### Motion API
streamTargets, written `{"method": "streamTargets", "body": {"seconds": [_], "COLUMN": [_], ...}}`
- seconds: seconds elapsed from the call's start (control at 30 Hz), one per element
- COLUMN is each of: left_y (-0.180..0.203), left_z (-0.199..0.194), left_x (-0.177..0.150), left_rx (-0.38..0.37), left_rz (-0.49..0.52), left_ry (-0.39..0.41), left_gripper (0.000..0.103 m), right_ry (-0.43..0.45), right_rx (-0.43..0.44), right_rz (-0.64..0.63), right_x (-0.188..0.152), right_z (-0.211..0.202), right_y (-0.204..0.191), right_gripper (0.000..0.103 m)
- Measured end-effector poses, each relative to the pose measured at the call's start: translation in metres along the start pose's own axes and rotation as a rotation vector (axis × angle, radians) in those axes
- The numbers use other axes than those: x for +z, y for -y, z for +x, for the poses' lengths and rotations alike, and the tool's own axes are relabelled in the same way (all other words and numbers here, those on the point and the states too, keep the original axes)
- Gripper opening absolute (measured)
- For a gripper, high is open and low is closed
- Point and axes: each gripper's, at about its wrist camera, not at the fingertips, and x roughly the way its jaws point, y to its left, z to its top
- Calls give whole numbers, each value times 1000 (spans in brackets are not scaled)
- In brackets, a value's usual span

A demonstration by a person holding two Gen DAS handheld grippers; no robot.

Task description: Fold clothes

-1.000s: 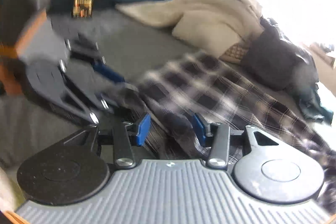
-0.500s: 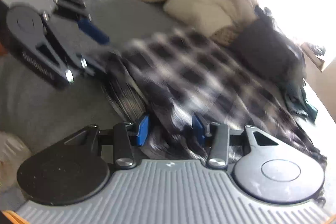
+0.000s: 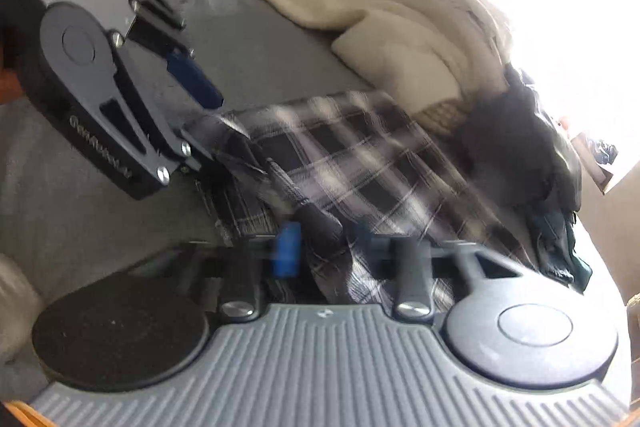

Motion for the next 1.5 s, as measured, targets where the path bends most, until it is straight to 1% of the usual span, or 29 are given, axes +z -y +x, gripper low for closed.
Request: {"method": "streamTargets", "body": {"seconds": [0.07, 0.13, 0.23, 0.33, 0.4, 0.47, 0.57, 0.63, 0.7, 0.77, 0.8, 0.87, 0.9, 0.93, 0.97, 1.0, 1.03, 1.07, 1.2, 1.4, 1.5], "left_y": [-2, -3, -4, -3, -5, -9, -15, -20, -22, -19, -15, 0, 8, 13, 19, 23, 25, 27, 30, 32, 31], "left_z": [0, 1, 2, 0, -8, -19, -36, -48, -55, -56, -55, -47, -41, -33, -25, -16, -7, -1, -1, -2, -10], "left_x": [-1, -2, -2, -3, -4, -5, -7, -2, 7, 17, 22, 28, 28, 25, 22, 17, 10, 6, 4, 1, 3], "left_rx": [0, -1, -2, -6, -14, -21, -29, -1, 19, 3, -14, -52, -68, -78, -89, -89, -73, -64, -61, -49, -43], "left_rz": [-11, -19, -20, -3, 10, 24, 37, 10, -22, -55, -58, -16, 5, 18, 31, 44, 54, 63, 90, 147, 145], "left_ry": [-3, -5, -8, -15, -18, -20, -14, 15, 49, 93, 108, 115, 104, 75, 47, 14, -26, -50, -45, -43, -60], "left_gripper": [66, 66, 66, 66, 66, 66, 66, 63, 55, 54, 52, 50, 50, 49, 45, 41, 40, 39, 39, 39, 39], "right_ry": [34, 38, -12, -36, -31, -4, 44, 69, 75, 71, 69, 50, 34, 11, -25, -61, -98, -134, -143, -134, -125], "right_rx": [6, 36, 91, 112, 120, 134, 176, 186, 170, 147, 135, 118, 112, 107, 118, 129, 142, 159, 166, 185, 195], "right_rz": [0, -23, -50, -54, -47, -15, 74, 140, 212, 291, 330, 382, 395, 394, 401, 409, 417, 430, 441, 489, 523], "right_x": [1, -3, -14, -18, -14, -9, -4, -3, -4, -6, -6, -10, -12, -16, -21, -27, -32, -38, -40, -45, -48], "right_z": [-8, -13, -9, -3, -5, -13, -27, -35, -35, -32, -30, -25, -22, -19, -14, -8, -3, 4, 8, 9, 10], "right_y": [0, -3, -12, -18, -15, -9, 8, 20, 32, 43, 48, 55, 56, 54, 53, 51, 50, 48, 48, 51, 54], "right_gripper": [3, 3, 3, 4, 5, 5, 5, 5, 5, 5, 5, 5, 5, 5, 5, 5, 5, 5, 5, 5, 6]}}
